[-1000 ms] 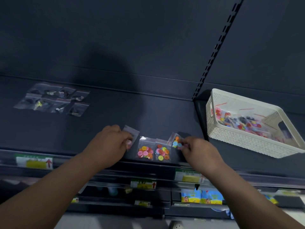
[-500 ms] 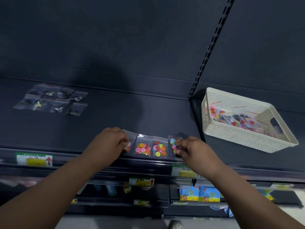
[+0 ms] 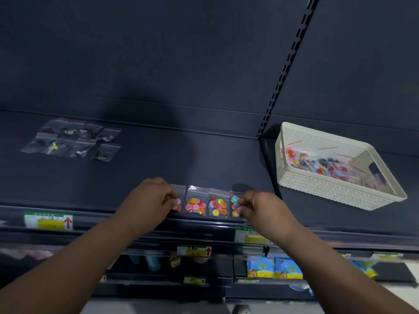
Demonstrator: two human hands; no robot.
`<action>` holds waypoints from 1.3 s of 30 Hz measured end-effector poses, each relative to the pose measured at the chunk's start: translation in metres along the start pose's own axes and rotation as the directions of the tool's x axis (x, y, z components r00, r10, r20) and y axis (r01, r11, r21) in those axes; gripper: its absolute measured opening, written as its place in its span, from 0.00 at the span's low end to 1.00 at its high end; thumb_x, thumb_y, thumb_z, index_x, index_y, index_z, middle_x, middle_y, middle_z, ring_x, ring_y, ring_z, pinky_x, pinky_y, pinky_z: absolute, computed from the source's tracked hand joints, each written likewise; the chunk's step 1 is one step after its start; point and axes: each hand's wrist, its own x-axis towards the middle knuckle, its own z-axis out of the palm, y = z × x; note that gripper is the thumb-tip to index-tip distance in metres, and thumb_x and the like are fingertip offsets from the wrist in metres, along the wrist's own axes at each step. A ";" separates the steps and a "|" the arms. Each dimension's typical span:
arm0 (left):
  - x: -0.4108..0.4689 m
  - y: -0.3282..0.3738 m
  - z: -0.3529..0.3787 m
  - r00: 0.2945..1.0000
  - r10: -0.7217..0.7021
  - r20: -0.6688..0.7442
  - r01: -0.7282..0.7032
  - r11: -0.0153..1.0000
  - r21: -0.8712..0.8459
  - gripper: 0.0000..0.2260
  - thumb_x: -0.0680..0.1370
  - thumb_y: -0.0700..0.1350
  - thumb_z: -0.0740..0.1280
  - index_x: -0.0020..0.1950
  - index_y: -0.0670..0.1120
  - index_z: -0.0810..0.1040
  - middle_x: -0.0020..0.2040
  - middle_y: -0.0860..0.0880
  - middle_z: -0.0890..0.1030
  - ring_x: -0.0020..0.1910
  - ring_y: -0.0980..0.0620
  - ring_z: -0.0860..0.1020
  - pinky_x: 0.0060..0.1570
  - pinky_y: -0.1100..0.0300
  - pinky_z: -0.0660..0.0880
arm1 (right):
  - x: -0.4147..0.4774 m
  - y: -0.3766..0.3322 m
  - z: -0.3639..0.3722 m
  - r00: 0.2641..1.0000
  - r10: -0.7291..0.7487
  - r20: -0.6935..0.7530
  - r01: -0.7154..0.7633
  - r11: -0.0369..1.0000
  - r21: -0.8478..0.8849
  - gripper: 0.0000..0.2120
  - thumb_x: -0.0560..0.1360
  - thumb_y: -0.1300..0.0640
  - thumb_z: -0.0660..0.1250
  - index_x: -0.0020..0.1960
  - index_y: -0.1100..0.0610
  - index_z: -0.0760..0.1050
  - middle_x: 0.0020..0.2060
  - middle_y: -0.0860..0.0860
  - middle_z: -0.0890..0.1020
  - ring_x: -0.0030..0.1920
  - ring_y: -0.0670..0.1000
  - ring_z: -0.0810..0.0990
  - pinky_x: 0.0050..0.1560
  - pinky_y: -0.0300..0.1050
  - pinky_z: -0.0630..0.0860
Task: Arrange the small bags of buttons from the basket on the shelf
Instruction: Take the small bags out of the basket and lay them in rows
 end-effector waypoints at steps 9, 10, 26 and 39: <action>0.022 0.027 -0.010 0.997 0.019 -0.075 -0.020 1.000 -0.016 0.06 0.76 0.46 0.67 0.52 0.50 0.80 0.51 0.55 0.76 0.53 0.55 0.70 0.48 0.62 0.65 | 0.000 0.001 -0.028 0.994 -0.038 -0.102 0.043 0.998 0.047 0.06 0.77 0.53 0.64 0.44 0.53 0.77 0.38 0.49 0.80 0.39 0.50 0.77 0.38 0.42 0.70; 0.028 0.036 -0.011 0.995 0.042 -0.087 -0.044 0.999 -0.025 0.07 0.76 0.46 0.67 0.54 0.50 0.80 0.51 0.54 0.76 0.53 0.55 0.69 0.49 0.62 0.65 | 0.001 0.002 -0.036 0.989 -0.045 -0.141 0.053 0.997 0.057 0.05 0.77 0.54 0.64 0.45 0.53 0.77 0.40 0.49 0.79 0.40 0.50 0.77 0.39 0.41 0.69; 0.151 0.240 0.026 0.963 0.244 0.117 -0.241 0.970 -0.036 0.15 0.78 0.49 0.64 0.64 0.52 0.73 0.58 0.53 0.73 0.54 0.51 0.74 0.54 0.57 0.71 | 0.032 0.155 -0.162 0.971 0.227 -0.082 -0.225 0.974 0.025 0.15 0.77 0.56 0.64 0.63 0.52 0.74 0.57 0.50 0.79 0.51 0.52 0.79 0.51 0.44 0.76; 0.218 0.301 0.117 0.856 0.005 0.517 -0.034 0.998 0.048 0.22 0.75 0.48 0.65 0.69 0.52 0.69 0.63 0.49 0.75 0.57 0.48 0.76 0.56 0.56 0.74 | 0.073 0.218 -0.168 0.953 0.144 0.266 -0.064 0.956 -0.287 0.31 0.67 0.48 0.74 0.68 0.52 0.69 0.62 0.51 0.75 0.60 0.56 0.75 0.58 0.46 0.74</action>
